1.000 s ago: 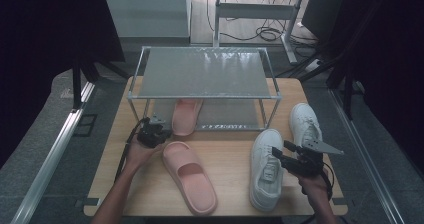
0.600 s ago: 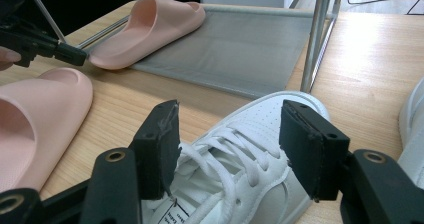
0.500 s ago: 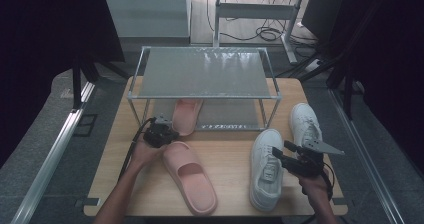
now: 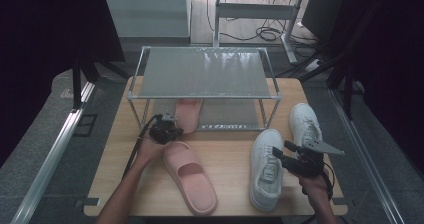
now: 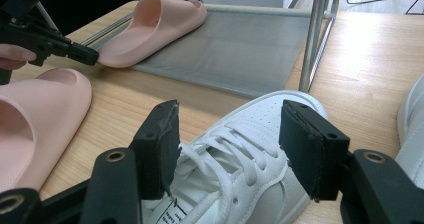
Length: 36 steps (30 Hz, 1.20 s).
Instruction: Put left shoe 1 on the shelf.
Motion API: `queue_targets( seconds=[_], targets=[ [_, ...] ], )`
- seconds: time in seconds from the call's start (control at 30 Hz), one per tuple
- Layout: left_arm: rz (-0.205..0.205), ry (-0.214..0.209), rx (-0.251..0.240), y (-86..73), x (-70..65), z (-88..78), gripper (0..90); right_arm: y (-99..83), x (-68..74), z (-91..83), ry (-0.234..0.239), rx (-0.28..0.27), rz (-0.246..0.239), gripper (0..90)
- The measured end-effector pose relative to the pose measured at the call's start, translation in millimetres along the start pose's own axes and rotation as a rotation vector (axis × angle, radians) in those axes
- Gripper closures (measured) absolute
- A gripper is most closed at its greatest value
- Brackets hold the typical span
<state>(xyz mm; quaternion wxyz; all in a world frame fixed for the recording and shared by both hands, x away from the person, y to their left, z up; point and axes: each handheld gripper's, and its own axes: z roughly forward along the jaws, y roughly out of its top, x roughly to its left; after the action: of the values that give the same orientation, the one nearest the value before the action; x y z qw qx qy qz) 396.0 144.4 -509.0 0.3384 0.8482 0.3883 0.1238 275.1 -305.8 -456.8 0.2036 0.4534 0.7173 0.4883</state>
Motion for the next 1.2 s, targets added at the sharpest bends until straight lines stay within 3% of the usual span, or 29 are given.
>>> queue_targets(
  seconds=[0.5, 0.77, 0.93, 1.03, 1.1, 1.2],
  targets=[
    [0.010, 0.055, 0.009, 12.4, -2.1, 15.4, 90.0, -0.1, -1.5, -0.8, -0.002, -0.004, 0.004, 41.3],
    [0.016, 0.060, 0.010, 14.9, -2.1, 19.1, 90.0, -0.3, -2.3, -1.1, -0.004, -0.005, 0.005, 41.3],
    [0.009, 0.064, -0.008, 12.7, -3.1, 9.3, 89.7, -0.3, -2.2, -1.6, -0.004, -0.006, 0.006, 41.3],
    [-0.015, 0.064, -0.007, 9.1, -2.4, -0.8, 89.6, -0.3, -2.3, -1.8, -0.005, -0.005, 0.006, 41.3],
    [-0.051, 0.055, -0.022, 5.0, -3.5, -7.9, 89.5, -0.2, -2.0, -2.0, -0.005, -0.004, 0.005, 41.3],
    [-0.068, 0.045, -0.045, -2.6, -3.3, -21.8, 89.5, 0.1, -1.9, -2.2, -0.007, -0.007, 0.006, 41.3]
  ],
)
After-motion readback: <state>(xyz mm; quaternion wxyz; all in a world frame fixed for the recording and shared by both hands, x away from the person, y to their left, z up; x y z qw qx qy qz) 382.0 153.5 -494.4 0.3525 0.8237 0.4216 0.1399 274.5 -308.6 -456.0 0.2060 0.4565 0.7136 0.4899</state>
